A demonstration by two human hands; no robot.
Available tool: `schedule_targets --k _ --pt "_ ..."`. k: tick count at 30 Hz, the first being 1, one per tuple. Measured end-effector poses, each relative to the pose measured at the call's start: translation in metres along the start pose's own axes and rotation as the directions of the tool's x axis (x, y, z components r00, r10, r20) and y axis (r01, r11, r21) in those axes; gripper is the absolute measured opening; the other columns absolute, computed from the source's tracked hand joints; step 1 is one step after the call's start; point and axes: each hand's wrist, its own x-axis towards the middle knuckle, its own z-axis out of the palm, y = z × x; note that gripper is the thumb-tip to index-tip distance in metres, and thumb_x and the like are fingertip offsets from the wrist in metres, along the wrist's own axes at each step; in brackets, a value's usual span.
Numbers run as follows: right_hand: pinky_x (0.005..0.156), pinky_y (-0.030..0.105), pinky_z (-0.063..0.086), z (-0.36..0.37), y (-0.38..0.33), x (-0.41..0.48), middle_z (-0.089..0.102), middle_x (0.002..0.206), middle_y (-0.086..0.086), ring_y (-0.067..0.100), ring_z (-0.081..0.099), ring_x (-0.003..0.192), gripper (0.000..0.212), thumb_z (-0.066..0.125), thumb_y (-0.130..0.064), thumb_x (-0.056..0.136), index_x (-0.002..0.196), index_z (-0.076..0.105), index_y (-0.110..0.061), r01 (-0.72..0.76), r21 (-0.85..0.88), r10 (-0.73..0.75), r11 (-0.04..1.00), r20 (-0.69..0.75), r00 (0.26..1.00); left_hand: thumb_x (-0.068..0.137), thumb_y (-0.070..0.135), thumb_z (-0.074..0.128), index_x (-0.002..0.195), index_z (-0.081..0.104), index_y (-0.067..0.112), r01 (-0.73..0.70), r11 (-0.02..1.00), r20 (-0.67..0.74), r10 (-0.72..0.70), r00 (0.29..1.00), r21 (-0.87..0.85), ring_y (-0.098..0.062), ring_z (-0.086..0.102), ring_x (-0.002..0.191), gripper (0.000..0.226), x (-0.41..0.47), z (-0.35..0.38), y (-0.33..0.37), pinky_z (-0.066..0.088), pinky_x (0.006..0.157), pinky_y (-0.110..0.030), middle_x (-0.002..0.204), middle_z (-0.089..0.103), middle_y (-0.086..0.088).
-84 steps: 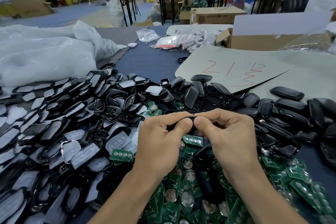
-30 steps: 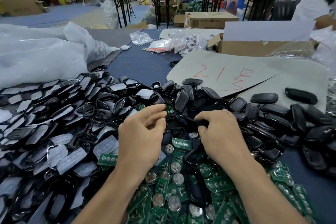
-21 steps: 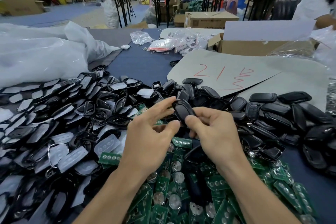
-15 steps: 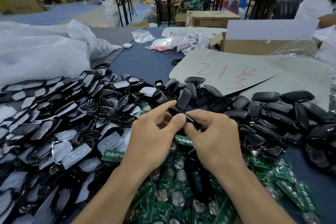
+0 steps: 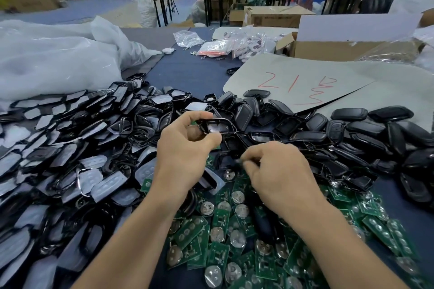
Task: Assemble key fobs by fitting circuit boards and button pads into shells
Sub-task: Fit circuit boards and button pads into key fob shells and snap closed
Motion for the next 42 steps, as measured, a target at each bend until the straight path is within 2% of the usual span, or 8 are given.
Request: schedule_targets --k 3,6,13,21,27,33,38,42 --pt "0.061 0.02 0.051 0.001 0.007 0.003 0.071 0.07 -0.021 0.004 0.065 0.065 0.012 0.07 -0.024 0.093 0.09 0.079 -0.032 -0.067 0.334 0.138 0.94 -0.195 0.971 0.082 0.001 0.079 0.102 0.073 0.045 -0.032 0.999 0.061 0.03 0.998 0.028 -0.029 0.077 0.08 0.049 0.001 -0.001 -0.003 0.064 0.085 -0.044 0.084 0.081 0.006" --pt "0.065 0.023 0.056 0.0 0.012 0.006 0.072 0.071 -0.019 0.004 0.069 0.06 0.034 0.069 -0.015 0.093 0.117 0.072 -0.039 -0.08 0.589 0.199 0.804 -0.14 0.97 0.082 -0.006 0.08 0.101 0.075 0.041 -0.054 0.999 0.087 0.054 0.995 0.002 -0.015 0.073 0.07 0.051 0.003 -0.003 -0.006 0.056 0.069 -0.021 0.076 0.078 0.0" --pt "0.051 0.018 0.05 0.005 0.012 0.007 0.071 0.066 -0.013 0.012 0.064 0.053 0.03 0.072 -0.011 0.088 0.097 0.077 -0.039 -0.036 0.614 0.183 0.789 -0.179 0.967 0.08 -0.015 0.077 0.101 0.077 0.031 -0.04 0.989 0.162 0.063 0.985 -0.14 -0.02 0.08 0.086 0.05 0.004 0.001 -0.008 0.06 0.074 -0.025 0.092 0.082 -0.002" --pt "0.058 0.036 0.055 0.01 0.012 0.008 0.073 0.068 -0.009 0.014 0.067 0.056 0.029 0.07 -0.008 0.082 0.088 0.065 -0.036 -0.014 0.77 0.292 0.637 -0.224 0.93 0.081 -0.012 0.078 0.104 0.077 0.031 -0.036 0.986 0.146 0.06 0.987 -0.16 -0.022 0.079 0.087 0.049 0.005 0.001 -0.01 0.06 0.079 -0.029 0.092 0.082 -0.003" --pt "0.062 0.033 0.062 0.009 0.005 0.007 0.071 0.065 0.001 0.028 0.076 0.065 0.023 0.066 -0.002 0.086 0.09 0.059 -0.024 0.063 0.935 0.237 0.349 -0.153 0.959 0.08 -0.015 0.076 0.104 0.077 0.029 -0.037 0.98 0.151 0.068 0.986 -0.196 -0.021 0.08 0.085 0.049 0.002 0.004 -0.007 0.06 0.074 -0.026 0.091 0.082 -0.003" --pt "0.061 0.037 0.059 0.008 -0.002 0.0 0.077 0.076 -0.002 0.023 0.07 0.064 0.02 0.077 -0.011 0.072 0.08 0.067 -0.027 0.121 0.834 0.187 0.539 -0.259 0.948 0.076 -0.019 0.077 0.101 0.079 0.022 -0.059 0.973 0.194 0.104 0.975 -0.223 -0.021 0.079 0.08 0.049 -0.002 0.008 -0.005 0.06 0.071 -0.024 0.089 0.082 -0.006" --pt "0.076 0.032 0.064 0.007 0.001 0.003 0.08 0.092 -0.001 0.017 0.078 0.079 0.031 0.068 0.01 0.077 0.074 0.067 -0.02 0.145 0.877 0.167 0.458 -0.245 0.955 0.078 -0.019 0.077 0.101 0.079 0.024 -0.038 0.967 0.205 0.092 0.974 -0.253 -0.024 0.08 0.084 0.049 -0.001 0.006 -0.003 0.06 0.072 -0.024 0.091 0.082 -0.007" --pt "0.078 0.038 0.065 0.007 -0.003 0.002 0.08 0.089 -0.002 0.017 0.078 0.081 0.022 0.065 0.001 0.071 0.07 0.073 -0.019 0.133 0.881 0.215 0.455 -0.253 0.943 0.078 -0.018 0.076 0.1 0.08 0.029 -0.016 0.965 0.243 0.082 0.966 -0.262 -0.026 0.079 0.086 0.052 0.0 0.004 -0.002 0.063 0.077 -0.03 0.094 0.082 -0.008"
